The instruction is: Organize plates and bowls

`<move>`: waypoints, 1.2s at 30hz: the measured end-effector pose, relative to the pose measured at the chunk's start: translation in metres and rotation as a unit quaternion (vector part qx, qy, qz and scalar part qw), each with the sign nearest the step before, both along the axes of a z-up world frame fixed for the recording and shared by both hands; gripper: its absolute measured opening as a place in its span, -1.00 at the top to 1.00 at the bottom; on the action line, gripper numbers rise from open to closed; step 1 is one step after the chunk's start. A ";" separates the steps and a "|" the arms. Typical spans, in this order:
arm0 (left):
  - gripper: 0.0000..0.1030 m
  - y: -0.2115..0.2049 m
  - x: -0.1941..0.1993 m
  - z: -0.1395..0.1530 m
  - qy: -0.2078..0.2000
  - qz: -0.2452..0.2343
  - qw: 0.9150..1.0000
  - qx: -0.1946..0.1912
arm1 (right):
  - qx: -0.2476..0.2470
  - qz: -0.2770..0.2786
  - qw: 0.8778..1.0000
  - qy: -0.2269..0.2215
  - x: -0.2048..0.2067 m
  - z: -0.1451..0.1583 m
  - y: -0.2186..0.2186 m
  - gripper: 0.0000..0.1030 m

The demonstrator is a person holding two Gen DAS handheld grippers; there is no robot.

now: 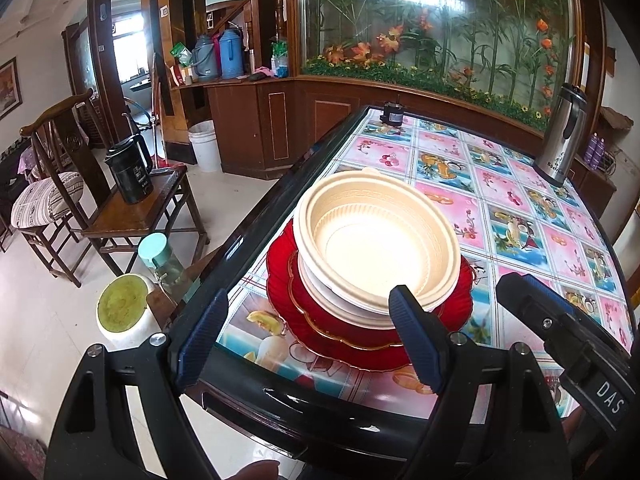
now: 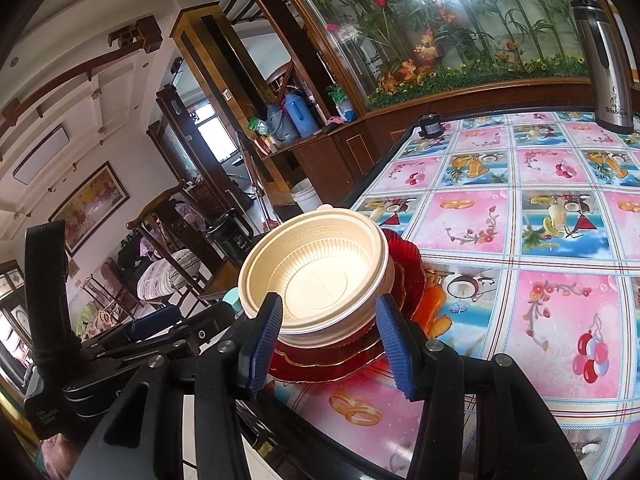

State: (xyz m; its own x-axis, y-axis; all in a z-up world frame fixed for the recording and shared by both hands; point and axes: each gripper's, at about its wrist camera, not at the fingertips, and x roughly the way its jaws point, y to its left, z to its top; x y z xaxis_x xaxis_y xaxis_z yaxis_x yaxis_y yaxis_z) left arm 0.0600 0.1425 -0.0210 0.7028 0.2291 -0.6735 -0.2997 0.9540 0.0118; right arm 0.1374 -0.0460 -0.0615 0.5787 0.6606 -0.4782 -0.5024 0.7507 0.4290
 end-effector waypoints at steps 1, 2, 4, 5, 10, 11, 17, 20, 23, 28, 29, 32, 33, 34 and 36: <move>-0.61 0.000 0.000 0.000 0.000 0.000 1.000 0.000 | 0.001 0.000 1.000 0.000 -0.001 0.001 -0.001 -0.01; -0.61 0.000 0.000 0.000 -0.001 0.000 1.000 -0.001 | 0.002 -0.001 1.000 0.000 -0.001 0.001 -0.001 -0.02; -0.61 0.000 0.000 0.000 -0.001 0.000 1.000 -0.001 | 0.003 -0.001 1.000 0.000 -0.001 0.001 -0.003 -0.03; -0.61 0.000 0.000 0.000 -0.001 0.000 1.000 0.000 | 0.004 -0.001 1.000 -0.001 -0.002 0.001 -0.003 -0.03; -0.61 -0.001 -0.001 -0.002 0.002 0.000 1.000 0.001 | 0.004 -0.001 1.000 0.000 -0.002 0.001 -0.003 -0.03; -0.61 -0.002 -0.001 -0.003 0.002 -0.001 1.000 0.000 | 0.003 -0.001 1.000 -0.001 -0.002 0.001 -0.003 -0.03; -0.61 -0.002 -0.001 -0.003 0.002 -0.001 1.000 0.000 | 0.003 -0.001 1.000 0.000 -0.001 0.001 -0.003 -0.03; -0.61 -0.003 -0.001 -0.005 0.005 0.000 1.000 0.000 | 0.004 -0.002 1.000 0.000 -0.002 0.001 -0.004 -0.03; -0.61 -0.003 -0.001 -0.006 0.006 -0.001 1.000 0.000 | 0.004 -0.002 1.000 -0.001 -0.001 0.001 -0.004 -0.03; -0.61 -0.003 -0.001 -0.007 0.007 -0.001 1.000 0.000 | 0.004 -0.001 1.000 0.000 -0.001 0.001 -0.004 -0.03; -0.61 -0.003 -0.001 -0.006 0.007 -0.001 1.000 0.000 | 0.004 -0.001 1.000 0.000 -0.002 0.001 -0.004 -0.03; -0.61 -0.003 0.000 -0.007 0.009 -0.001 1.000 0.001 | 0.005 -0.002 1.000 -0.001 -0.002 0.001 -0.005 -0.03; -0.61 -0.003 0.000 -0.007 0.009 -0.001 1.000 0.000 | 0.004 -0.002 1.000 -0.001 -0.002 0.001 -0.005 -0.03; -0.61 -0.002 -0.001 -0.007 0.009 -0.001 1.000 -0.001 | 0.004 -0.002 1.000 -0.001 -0.002 0.001 -0.005 -0.03; -0.61 -0.002 -0.001 -0.007 0.009 -0.002 1.000 -0.002 | 0.004 -0.001 1.000 0.001 -0.002 0.001 -0.005 -0.03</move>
